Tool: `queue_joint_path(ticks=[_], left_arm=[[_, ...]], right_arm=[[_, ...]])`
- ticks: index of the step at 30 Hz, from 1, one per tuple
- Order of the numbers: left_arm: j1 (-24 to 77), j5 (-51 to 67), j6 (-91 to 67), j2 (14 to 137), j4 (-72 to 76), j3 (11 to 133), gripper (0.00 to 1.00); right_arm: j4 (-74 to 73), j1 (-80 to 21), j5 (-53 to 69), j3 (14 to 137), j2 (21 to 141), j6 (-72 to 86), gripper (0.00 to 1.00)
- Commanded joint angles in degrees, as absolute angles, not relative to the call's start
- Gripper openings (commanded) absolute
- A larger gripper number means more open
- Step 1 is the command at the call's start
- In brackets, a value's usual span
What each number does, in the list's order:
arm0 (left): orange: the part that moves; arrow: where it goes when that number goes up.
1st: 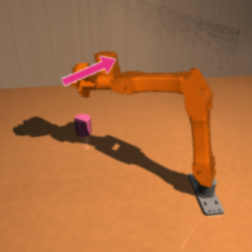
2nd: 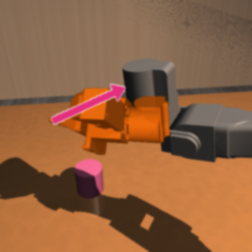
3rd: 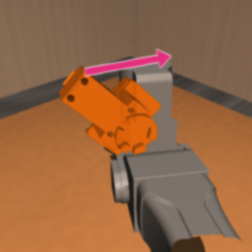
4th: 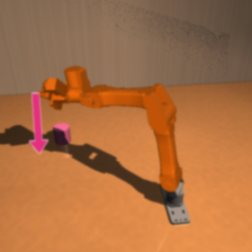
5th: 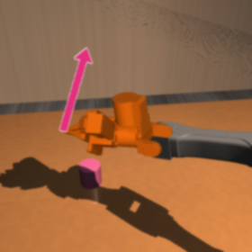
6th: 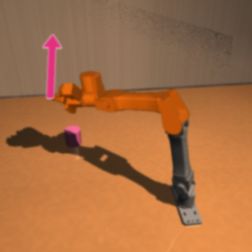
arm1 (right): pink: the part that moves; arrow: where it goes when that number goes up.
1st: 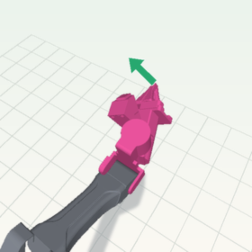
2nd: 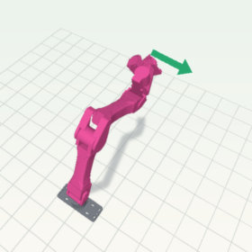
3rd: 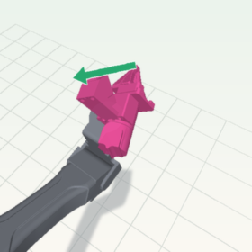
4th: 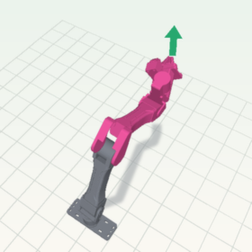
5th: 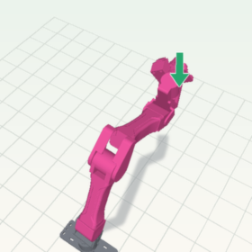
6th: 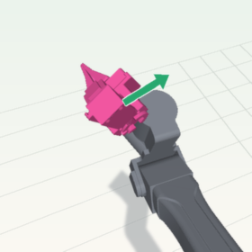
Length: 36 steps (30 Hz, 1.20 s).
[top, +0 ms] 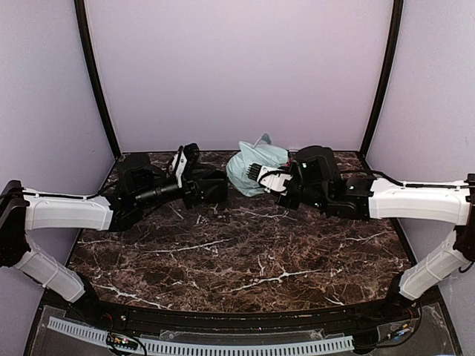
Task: Put away the umbrella
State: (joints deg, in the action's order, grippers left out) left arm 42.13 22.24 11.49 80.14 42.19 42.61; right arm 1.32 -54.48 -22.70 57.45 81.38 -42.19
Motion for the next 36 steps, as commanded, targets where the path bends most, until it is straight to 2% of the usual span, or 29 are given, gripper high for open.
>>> queue_joint_path(ticks=[1, 6, 10, 14, 18, 27, 33, 36], left_arm=[[39.55, 25.69, 6.21, 80.01, 39.08, 43.12, 0.45], [39.55, 23.00, 9.86, 77.28, 40.78, 40.30, 0.46], [39.55, 22.61, 14.82, 77.11, 34.10, 41.34, 0.49], [39.58, 29.03, 19.32, 76.62, 32.41, 40.32, 0.56], [39.74, 35.57, 18.54, 77.06, 39.05, 38.45, 0.58], [43.52, 40.36, 16.71, 82.28, 39.40, 42.84, 0.66], [44.48, 29.39, 13.05, 86.40, 48.22, 41.67, 0.67], [44.30, 24.90, 10.56, 86.76, 44.90, 43.28, 0.65]], right_arm=[[-11.74, -50.46, -2.76, 66.45, 78.92, -31.92, 0.00], [-23.64, -43.99, 15.37, 71.27, 78.11, -26.49, 0.00], [-38.84, -41.69, 29.86, 80.00, 79.73, -27.29, 0.00], [-51.20, -41.58, 34.49, 90.01, 81.97, -28.58, 0.00], [-53.98, -41.48, 39.64, 95.09, 81.50, -28.03, 0.00], [-48.79, -41.48, 33.95, 94.68, 78.82, -24.40, 0.00], [-51.43, -41.48, 35.78, 98.61, 78.79, -26.45, 0.00], [-51.90, -41.48, 32.72, 100.57, 78.75, -26.36, 0.00]])
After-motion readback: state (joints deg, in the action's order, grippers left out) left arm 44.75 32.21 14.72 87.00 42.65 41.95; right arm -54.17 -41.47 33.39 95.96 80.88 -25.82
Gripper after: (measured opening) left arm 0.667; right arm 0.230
